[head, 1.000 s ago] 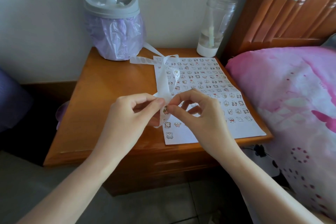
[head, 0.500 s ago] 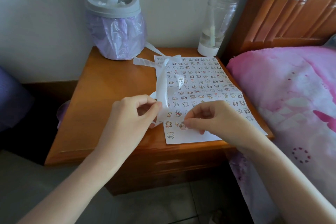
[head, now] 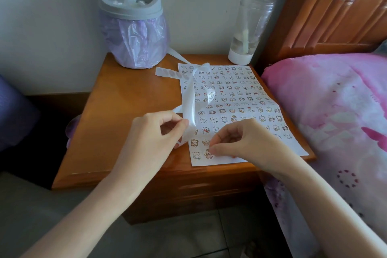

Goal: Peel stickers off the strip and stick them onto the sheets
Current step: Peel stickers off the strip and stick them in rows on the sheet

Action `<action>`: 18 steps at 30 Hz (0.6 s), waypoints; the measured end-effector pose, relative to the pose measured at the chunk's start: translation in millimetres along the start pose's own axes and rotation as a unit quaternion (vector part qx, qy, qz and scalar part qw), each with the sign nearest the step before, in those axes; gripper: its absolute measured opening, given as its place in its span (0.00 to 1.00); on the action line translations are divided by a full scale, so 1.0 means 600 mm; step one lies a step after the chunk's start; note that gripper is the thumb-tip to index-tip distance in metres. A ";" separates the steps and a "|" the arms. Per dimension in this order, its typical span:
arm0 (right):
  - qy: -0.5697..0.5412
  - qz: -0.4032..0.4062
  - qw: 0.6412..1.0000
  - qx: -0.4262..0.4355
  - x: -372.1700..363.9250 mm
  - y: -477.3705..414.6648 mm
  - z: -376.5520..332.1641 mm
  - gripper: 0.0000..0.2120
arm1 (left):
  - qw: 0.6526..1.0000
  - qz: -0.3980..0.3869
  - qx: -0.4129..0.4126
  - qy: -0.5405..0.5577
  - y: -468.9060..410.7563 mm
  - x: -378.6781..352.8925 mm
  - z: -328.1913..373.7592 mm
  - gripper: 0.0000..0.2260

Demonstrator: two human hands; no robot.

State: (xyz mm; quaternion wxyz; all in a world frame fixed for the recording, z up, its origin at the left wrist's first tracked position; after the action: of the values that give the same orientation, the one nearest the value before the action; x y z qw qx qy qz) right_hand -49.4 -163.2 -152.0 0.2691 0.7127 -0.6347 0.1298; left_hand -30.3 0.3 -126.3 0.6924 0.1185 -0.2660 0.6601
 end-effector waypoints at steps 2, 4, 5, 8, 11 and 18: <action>0.003 0.004 1.000 0.005 0.000 0.001 -0.001 0.01 | 1.000 -0.001 0.002 0.003 0.000 0.000 0.000 0.05; 0.011 0.009 1.000 0.011 0.000 0.001 -0.003 0.01 | 1.000 -0.002 0.003 0.003 0.000 -0.001 -0.001 0.05; 0.015 0.011 1.000 0.013 0.000 0.001 -0.003 0.01 | 1.000 -0.002 0.005 0.004 -0.001 -0.001 -0.002 0.05; 0.023 0.015 0.999 0.017 0.001 0.002 -0.004 0.01 | 1.000 -0.001 0.007 0.006 0.000 -0.001 -0.004 0.06; 0.032 0.026 0.999 0.022 0.002 0.003 -0.004 0.01 | 1.000 -0.003 0.003 0.004 0.000 -0.002 -0.003 0.06; 0.047 0.041 0.997 0.035 0.002 0.004 -0.006 0.01 | 1.000 -0.004 -0.001 -0.010 0.001 -0.003 -0.002 0.08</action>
State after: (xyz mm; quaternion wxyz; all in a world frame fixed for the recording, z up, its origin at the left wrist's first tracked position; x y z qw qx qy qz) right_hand -50.9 -162.4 -148.1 0.2677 0.6883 -0.6450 0.1963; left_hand -30.8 -0.8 -128.3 0.6929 0.1253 -0.2729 0.6556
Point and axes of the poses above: each hand's wrist, its own y-axis away from the middle knuckle, its own x-axis out of the back of the hand, z = x × y, the point moved 10 cm from there along -y, towards the middle knuckle, and after that the axes turned 3 degrees about z, right-handed, at the moved point
